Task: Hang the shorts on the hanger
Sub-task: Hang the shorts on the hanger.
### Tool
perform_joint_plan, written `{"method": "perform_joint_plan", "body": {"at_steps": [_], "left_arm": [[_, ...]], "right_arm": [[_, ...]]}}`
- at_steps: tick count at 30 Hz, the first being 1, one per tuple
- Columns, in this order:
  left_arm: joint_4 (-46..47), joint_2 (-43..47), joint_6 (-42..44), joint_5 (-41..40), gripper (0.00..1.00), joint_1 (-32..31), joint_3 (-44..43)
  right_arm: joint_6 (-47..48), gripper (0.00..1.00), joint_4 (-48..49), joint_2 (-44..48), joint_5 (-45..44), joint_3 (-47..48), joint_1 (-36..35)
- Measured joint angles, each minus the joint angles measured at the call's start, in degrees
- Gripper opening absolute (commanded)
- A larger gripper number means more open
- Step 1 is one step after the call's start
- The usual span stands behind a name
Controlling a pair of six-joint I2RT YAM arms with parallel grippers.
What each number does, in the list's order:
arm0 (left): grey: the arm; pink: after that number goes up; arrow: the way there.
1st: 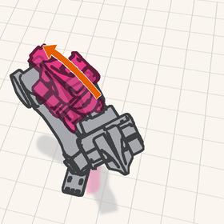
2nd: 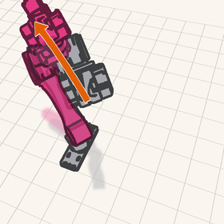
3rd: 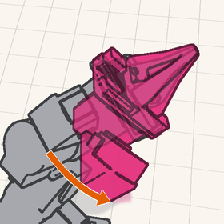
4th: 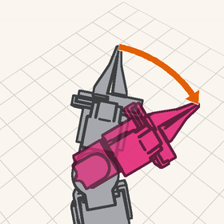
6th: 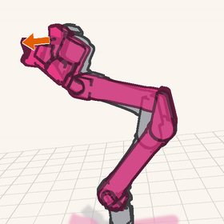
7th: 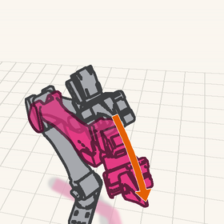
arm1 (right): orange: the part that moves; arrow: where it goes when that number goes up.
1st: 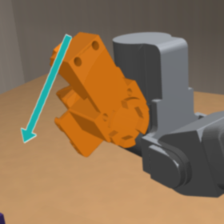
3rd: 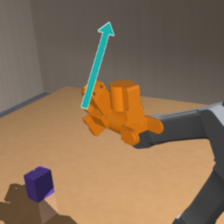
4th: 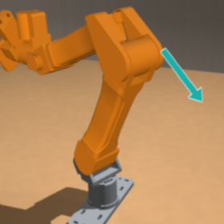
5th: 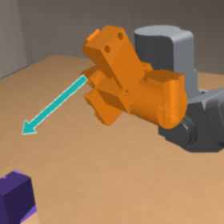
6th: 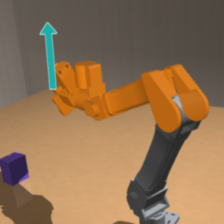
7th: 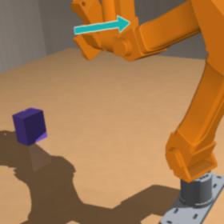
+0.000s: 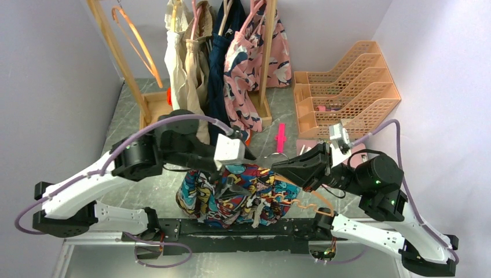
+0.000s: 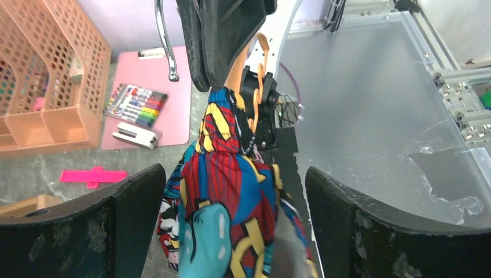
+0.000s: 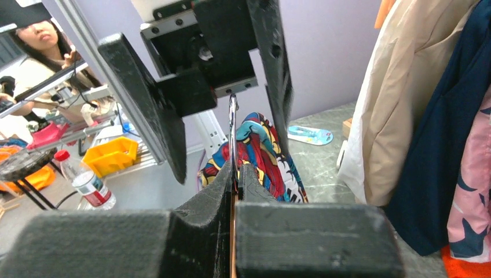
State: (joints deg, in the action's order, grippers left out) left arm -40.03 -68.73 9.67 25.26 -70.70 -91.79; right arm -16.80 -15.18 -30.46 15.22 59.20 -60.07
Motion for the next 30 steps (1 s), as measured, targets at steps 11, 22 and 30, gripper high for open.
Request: {"method": "perform_joint_plan", "body": {"at_steps": [11,22,30], "left_arm": [[3.8,8.8,-0.5,-0.4,0.97,0.0,-1.1],[-2.6,-5.3,-1.2,-1.8,0.96,0.0,-10.6],[-6.7,-7.5,-2.9,-1.7,0.91,0.0,-10.6]], "right_arm": [[-1.2,0.00,5.1,2.3,-1.6,-4.1,0.0],[-0.7,0.00,4.2,1.0,-2.4,-3.7,0.0],[0.6,0.00,3.5,0.6,-2.6,-1.9,0.0]]}}
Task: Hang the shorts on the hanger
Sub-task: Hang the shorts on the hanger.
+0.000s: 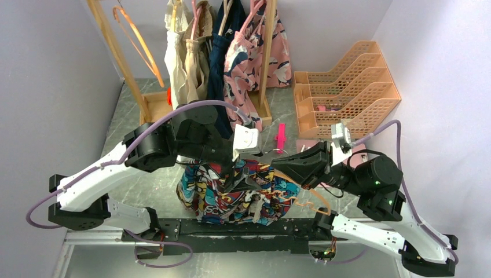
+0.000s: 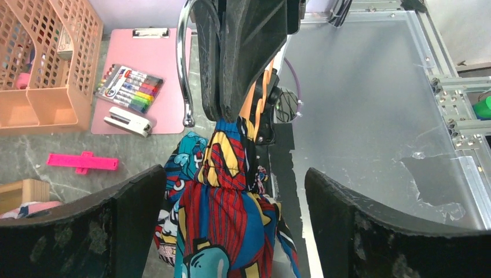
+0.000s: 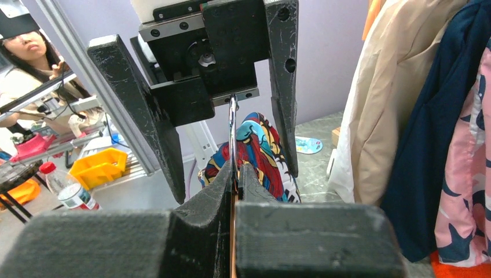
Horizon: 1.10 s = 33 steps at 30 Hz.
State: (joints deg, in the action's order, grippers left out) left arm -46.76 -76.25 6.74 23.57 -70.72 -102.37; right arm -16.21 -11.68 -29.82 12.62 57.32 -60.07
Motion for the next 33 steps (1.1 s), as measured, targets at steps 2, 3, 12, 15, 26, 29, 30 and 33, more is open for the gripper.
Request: {"method": "perform_joint_plan", "body": {"at_steps": [2,3,12,15,26,29,30,33], "left_arm": [[-0.3,0.1,-0.3,0.0,0.83,0.0,0.0],[-0.5,0.1,-0.4,0.0,0.79,0.0,0.0],[-2.9,-0.6,-0.1,-0.1,0.43,0.0,0.0],[-3.0,-0.8,0.1,-0.2,0.31,0.0,0.0],[-2.1,-0.2,0.5,-0.3,0.07,0.0,2.8],[-0.1,1.4,0.5,-1.2,0.07,0.0,5.8],[0.8,2.0,0.5,-1.8,0.07,0.0,6.9],[2.4,4.2,0.5,-3.7,0.07,0.2,10.6]], "right_arm": [[0.2,0.00,0.0,0.0,0.0,0.1,0.0],[0.3,0.00,0.0,-0.1,0.0,0.1,0.0],[0.9,0.00,-0.3,-1.0,0.4,0.2,0.0],[0.9,0.00,-0.3,-1.0,0.8,0.2,0.0],[1.0,0.01,-2.4,-1.4,2.0,0.7,0.0],[0.9,0.18,-3.5,-1.7,2.1,0.7,0.0],[0.7,0.22,-3.6,-1.9,2.1,0.8,0.0],[0.3,0.41,-3.6,-2.0,1.7,1.8,0.0]]}}
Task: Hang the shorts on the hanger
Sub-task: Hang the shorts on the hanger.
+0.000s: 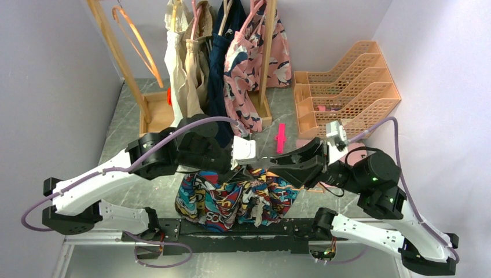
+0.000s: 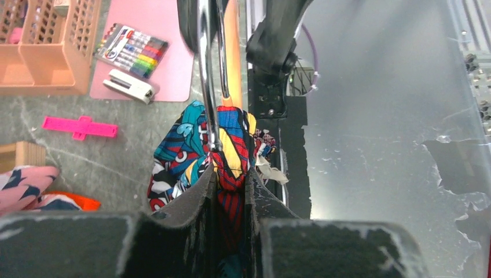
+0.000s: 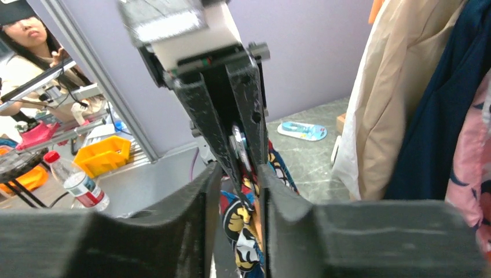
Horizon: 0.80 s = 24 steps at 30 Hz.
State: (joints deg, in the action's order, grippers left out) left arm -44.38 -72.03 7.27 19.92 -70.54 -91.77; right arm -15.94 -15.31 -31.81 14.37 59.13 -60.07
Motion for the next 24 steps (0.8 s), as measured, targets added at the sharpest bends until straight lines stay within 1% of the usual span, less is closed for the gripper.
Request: {"method": "perform_joint_plan", "body": {"at_steps": [1,3,4,5,9,15,19,24], "left_arm": [[0.5,0.8,0.0,-0.6,0.07,0.2,1.3],[1.4,2.2,0.0,-1.7,0.07,0.5,3.0],[1.8,3.2,-0.2,-2.4,0.07,0.8,4.0],[2.2,4.0,-0.2,-3.4,0.07,1.0,4.7],[4.4,8.8,-0.9,-8.3,0.07,1.4,8.0],[7.7,20.1,-2.3,-16.9,0.07,1.4,13.5],[9.5,25.6,-2.6,-19.7,0.07,1.4,13.7],[11.6,28.8,-2.3,-21.3,0.07,1.4,13.7]], "right_arm": [[-0.2,0.46,0.0,0.0,-0.1,0.5,0.0],[-0.4,0.53,0.0,0.0,-0.3,1.7,0.0],[-0.5,0.60,-0.1,0.0,-0.4,2.5,0.0],[-0.6,0.62,-0.3,0.0,-0.7,3.2,0.0],[-0.7,0.63,-2.8,0.1,-2.9,6.6,0.0],[-2.1,0.62,-9.0,2.2,-10.6,9.4,0.0],[-4.2,0.62,-13.2,4.3,-16.7,9.5,0.0],[-7.3,0.60,-16.7,4.5,-22.3,7.9,0.0]]}}
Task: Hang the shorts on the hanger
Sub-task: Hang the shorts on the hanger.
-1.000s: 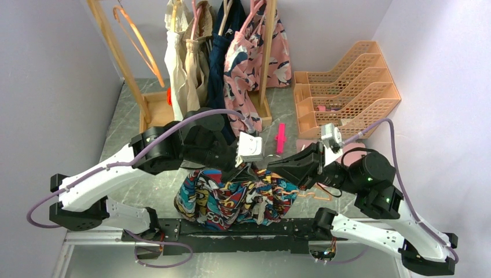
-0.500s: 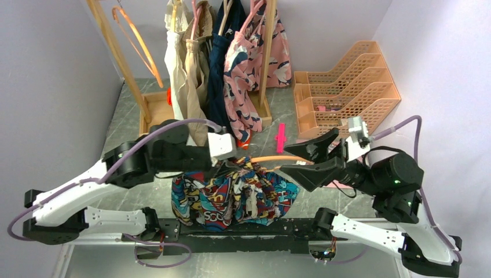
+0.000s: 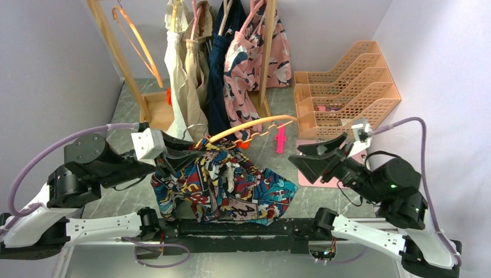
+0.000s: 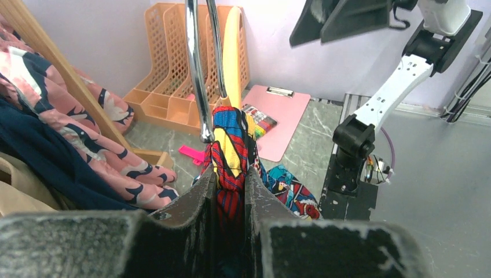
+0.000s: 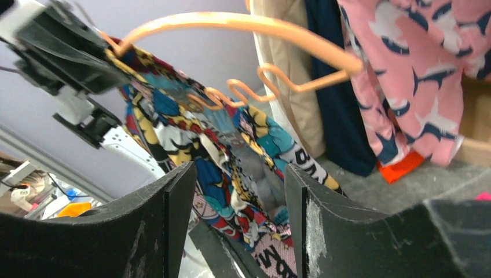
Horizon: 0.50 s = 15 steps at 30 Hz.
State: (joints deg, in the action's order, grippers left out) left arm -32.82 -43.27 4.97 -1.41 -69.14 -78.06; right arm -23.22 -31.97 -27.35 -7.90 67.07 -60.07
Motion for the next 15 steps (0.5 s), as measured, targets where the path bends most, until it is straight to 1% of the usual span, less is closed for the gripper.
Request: {"method": "perform_joint_plan", "body": {"at_steps": [6,15], "left_arm": [[1.7,0.1,1.8,-0.9,0.07,0.0,0.0],[5.9,1.6,4.0,-2.5,0.07,0.0,0.0]], "right_arm": [[-4.3,0.59,-0.4,-2.8,-0.8,-6.6,0.0],[-14.0,0.59,3.1,-5.7,-2.7,-19.9,0.0]]}}
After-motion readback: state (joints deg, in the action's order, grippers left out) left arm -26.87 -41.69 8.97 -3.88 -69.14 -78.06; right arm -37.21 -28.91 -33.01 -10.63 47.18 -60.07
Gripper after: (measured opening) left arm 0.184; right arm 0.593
